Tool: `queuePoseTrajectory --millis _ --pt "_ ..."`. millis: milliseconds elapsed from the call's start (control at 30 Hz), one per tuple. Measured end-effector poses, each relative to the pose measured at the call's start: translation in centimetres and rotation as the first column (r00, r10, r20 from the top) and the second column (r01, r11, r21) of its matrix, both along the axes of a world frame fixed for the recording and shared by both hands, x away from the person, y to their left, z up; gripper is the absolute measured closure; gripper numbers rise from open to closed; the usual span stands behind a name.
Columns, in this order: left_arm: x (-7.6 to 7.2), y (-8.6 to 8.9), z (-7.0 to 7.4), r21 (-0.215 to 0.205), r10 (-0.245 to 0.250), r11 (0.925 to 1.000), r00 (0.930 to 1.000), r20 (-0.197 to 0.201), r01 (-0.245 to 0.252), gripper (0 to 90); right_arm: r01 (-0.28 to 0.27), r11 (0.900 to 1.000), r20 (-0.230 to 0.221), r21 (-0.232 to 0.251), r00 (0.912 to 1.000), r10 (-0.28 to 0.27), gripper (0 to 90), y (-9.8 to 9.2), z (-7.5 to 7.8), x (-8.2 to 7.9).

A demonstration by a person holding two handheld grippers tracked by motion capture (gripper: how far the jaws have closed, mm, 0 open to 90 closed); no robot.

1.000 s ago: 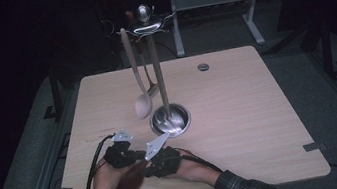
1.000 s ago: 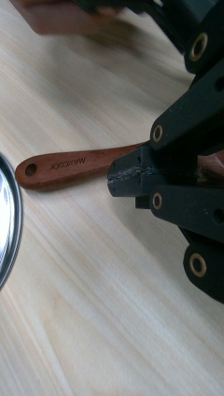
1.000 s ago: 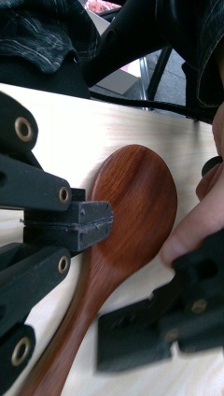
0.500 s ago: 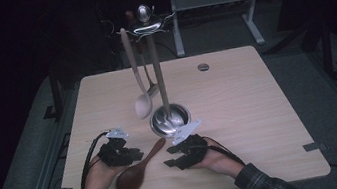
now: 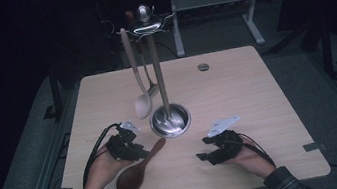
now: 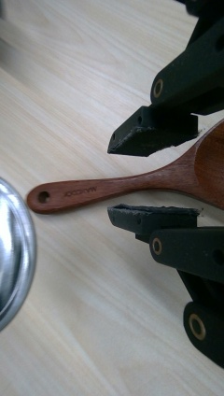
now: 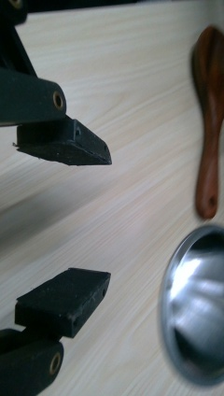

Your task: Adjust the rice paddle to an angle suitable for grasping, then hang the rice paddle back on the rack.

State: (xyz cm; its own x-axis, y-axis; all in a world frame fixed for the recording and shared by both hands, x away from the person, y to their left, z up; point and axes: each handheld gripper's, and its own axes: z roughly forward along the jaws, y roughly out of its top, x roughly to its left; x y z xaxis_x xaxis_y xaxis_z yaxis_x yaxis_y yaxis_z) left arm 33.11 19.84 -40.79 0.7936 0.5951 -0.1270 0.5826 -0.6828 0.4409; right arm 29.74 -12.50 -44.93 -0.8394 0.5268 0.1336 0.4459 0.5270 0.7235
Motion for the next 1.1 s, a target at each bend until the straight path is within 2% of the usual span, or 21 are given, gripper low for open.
queuePoseTrajectory --millis 33,233,300,400,567,833,1100 --pt "0.1 -0.4 -0.2 0.022 0.001 0.9998 0.9999 -0.013 0.000 63.1 0.012 1.000 0.002 -0.005 0.9999 -0.012 35.7 -0.5 -0.1 0.0" --pt "0.4 -1.9 -1.2 0.070 0.007 0.9976 0.9982 -0.059 -0.003 65.2 0.079 0.997 -0.001 -0.023 0.9969 -0.079 34.8 -3.3 -0.4 -0.3" --pt "0.5 -2.1 -1.5 0.112 -0.005 0.9936 0.9977 -0.067 0.013 66.0 0.095 0.995 -0.001 -0.022 0.9955 -0.095 34.8 -4.0 -0.5 -0.3" --pt "0.6 -2.3 -1.9 0.144 -0.003 0.9895 0.9971 -0.077 0.014 66.2 0.115 0.993 -0.006 -0.023 0.9933 -0.115 34.7 -4.6 -0.5 -0.3" --pt "0.7 -2.5 -2.5 0.168 0.000 0.9857 0.9965 -0.084 0.015 67.7 0.121 0.993 -0.005 -0.018 0.9927 -0.121 34.4 -4.6 -0.4 -0.1" --pt "0.5 -2.7 -2.6 0.210 0.002 0.9776 0.9978 -0.066 0.012 73.1 0.124 0.992 -0.005 -0.017 0.9923 -0.124 34.4 -4.6 -0.4 -0.1" --pt "0.4 -2.6 -2.7 0.214 0.020 0.9767 0.9982 -0.056 -0.007 77.4 0.133 0.991 -0.006 -0.007 0.9911 -0.133 34.9 -4.8 -0.2 0.0"
